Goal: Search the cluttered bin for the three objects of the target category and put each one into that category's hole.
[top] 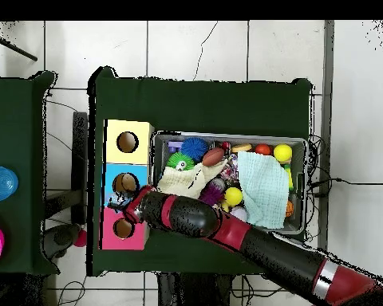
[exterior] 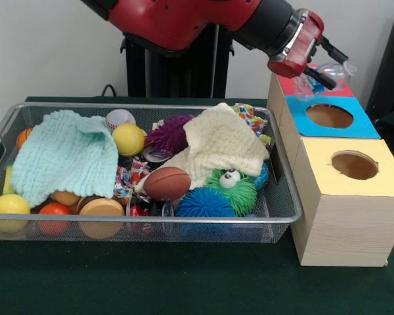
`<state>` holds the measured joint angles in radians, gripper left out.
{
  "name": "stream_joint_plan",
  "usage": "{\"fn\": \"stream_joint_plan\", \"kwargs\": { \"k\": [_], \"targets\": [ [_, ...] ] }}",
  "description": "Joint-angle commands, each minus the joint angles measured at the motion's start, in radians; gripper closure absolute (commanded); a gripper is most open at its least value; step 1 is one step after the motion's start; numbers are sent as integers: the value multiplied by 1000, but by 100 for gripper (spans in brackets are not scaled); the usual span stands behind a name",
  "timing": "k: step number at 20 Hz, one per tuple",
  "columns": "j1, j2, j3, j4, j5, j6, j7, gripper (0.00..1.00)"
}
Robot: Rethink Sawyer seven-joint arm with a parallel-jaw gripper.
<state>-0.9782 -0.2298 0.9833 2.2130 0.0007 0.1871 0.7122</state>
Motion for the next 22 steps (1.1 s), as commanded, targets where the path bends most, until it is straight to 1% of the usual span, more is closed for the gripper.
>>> {"fn": "stream_joint_plan", "kwargs": {
  "k": [1, 6, 13, 15, 19, 22],
  "targets": [
    [17, 114, 28, -44, -62, -112, 191, 100],
    [13, 149, 48, -47, -72, -125, 211, 100],
    [12, 138, 50, -58, -85, -121, 215, 100],
    [8, 127, 54, -57, -88, -113, 214, 100],
    [5, 80, 61, -61, -95, -94, 210, 100],
    [7, 31, 68, -66, -86, -79, 217, 100]
  ]
}}
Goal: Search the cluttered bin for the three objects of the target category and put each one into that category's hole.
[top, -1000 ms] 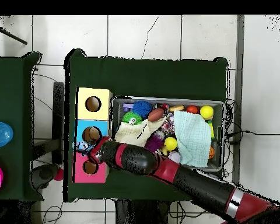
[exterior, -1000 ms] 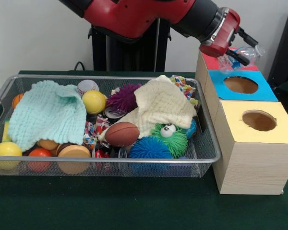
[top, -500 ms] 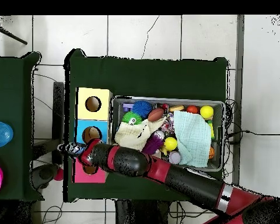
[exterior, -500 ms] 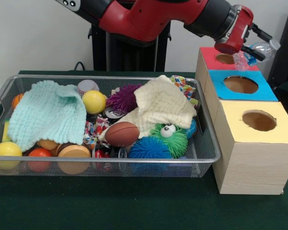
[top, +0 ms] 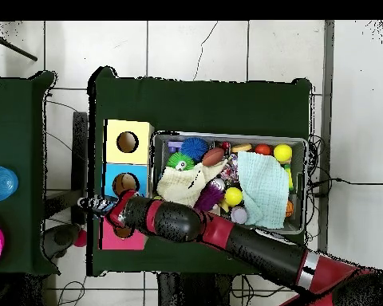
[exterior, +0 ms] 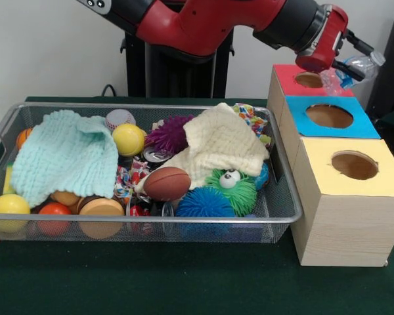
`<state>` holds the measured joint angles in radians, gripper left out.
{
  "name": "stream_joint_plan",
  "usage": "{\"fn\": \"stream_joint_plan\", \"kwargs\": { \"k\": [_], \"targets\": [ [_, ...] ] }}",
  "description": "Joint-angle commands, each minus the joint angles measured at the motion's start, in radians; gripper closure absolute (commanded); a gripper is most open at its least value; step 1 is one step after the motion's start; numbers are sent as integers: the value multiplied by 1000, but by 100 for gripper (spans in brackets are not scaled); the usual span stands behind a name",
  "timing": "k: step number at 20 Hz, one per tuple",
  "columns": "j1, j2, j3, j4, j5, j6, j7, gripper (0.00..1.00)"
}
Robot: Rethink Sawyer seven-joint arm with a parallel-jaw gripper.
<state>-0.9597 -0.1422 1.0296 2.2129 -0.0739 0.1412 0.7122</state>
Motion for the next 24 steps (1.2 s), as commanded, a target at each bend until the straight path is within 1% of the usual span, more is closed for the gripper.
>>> {"fn": "stream_joint_plan", "kwargs": {
  "k": [1, 9, 13, 16, 18, 24],
  "targets": [
    [-11, -65, 24, -66, -7, -28, 220, 100],
    [-12, -124, 49, -74, 27, 2, 236, 100],
    [-11, -148, 63, -79, 26, 11, 228, 100],
    [-11, -167, 77, -80, 35, 7, 239, 100],
    [-11, -171, 82, -82, 40, 4, 245, 100],
    [-14, -140, 78, -87, 18, -14, 226, 100]
  ]
}}
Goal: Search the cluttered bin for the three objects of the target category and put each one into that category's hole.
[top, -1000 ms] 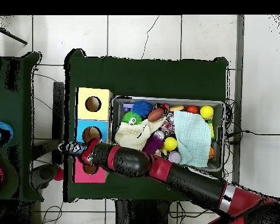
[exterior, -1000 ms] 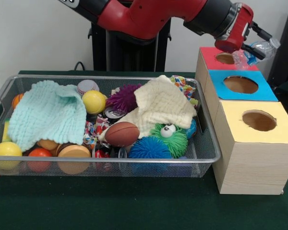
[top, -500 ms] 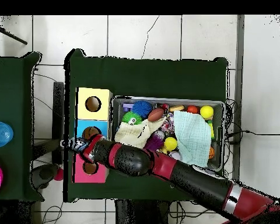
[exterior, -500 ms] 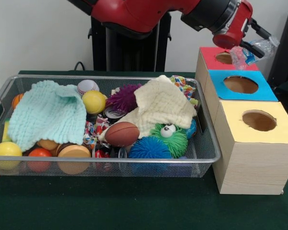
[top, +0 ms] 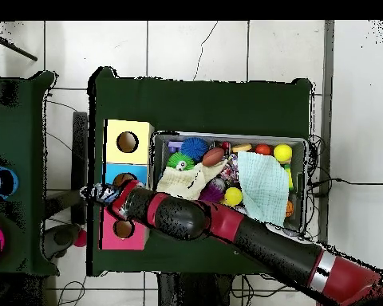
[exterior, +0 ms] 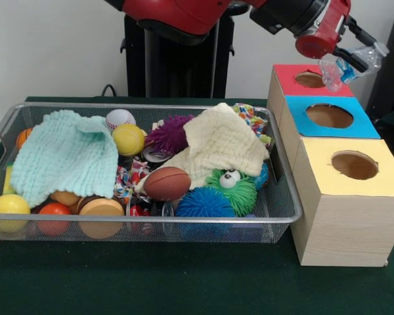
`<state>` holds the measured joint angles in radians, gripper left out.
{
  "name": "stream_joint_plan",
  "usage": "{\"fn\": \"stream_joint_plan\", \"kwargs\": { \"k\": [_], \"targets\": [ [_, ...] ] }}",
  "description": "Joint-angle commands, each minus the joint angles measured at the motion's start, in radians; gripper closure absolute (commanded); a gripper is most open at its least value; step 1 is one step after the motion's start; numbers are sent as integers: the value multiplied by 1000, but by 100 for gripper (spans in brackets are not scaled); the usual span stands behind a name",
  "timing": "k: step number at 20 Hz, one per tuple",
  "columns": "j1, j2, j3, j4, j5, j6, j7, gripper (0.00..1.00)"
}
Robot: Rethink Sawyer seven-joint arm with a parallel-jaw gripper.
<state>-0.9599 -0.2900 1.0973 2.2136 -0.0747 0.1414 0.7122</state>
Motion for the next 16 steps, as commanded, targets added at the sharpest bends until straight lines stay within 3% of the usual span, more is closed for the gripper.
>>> {"fn": "stream_joint_plan", "kwargs": {
  "k": [1, 16],
  "targets": [
    [-13, 12, 7, -89, 14, -16, 221, 100],
    [-14, 88, -51, -127, -74, -47, 150, 100]
  ]
}}
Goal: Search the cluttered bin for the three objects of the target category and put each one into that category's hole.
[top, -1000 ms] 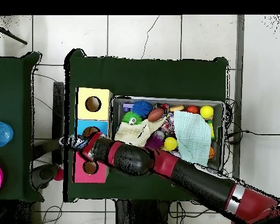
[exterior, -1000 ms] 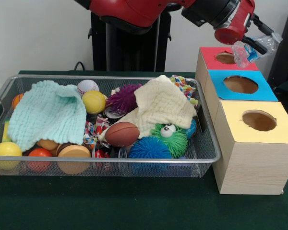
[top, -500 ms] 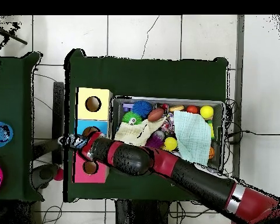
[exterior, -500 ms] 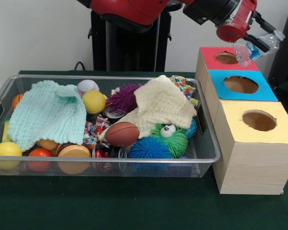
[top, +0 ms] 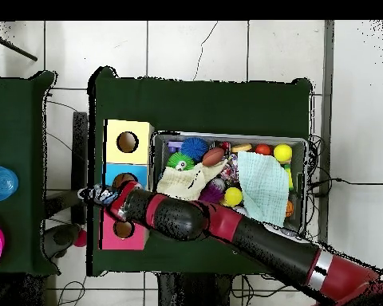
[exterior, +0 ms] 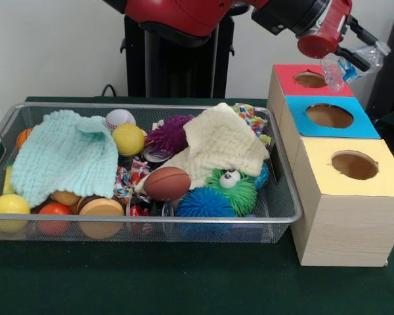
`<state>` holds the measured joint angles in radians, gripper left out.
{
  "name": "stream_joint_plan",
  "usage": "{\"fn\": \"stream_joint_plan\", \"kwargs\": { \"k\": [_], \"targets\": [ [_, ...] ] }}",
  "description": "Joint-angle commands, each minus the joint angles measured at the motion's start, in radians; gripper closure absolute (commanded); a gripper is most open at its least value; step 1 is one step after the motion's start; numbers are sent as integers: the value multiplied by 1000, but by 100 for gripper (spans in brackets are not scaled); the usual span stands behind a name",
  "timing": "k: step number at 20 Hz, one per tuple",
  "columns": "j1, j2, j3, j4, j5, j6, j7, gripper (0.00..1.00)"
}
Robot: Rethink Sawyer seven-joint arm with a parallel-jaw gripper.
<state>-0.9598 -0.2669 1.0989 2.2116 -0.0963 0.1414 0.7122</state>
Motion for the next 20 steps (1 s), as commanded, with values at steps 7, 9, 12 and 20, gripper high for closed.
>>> {"fn": "stream_joint_plan", "kwargs": {
  "k": [7, 9, 12, 20],
  "targets": [
    [-28, 109, -53, -142, -101, -60, 136, 100],
    [-27, 111, -60, -148, -111, -55, 136, 100],
    [-27, 118, -69, -161, -126, -44, 132, 100],
    [-16, 82, -81, -178, -145, -16, 133, 100]
  ]
}}
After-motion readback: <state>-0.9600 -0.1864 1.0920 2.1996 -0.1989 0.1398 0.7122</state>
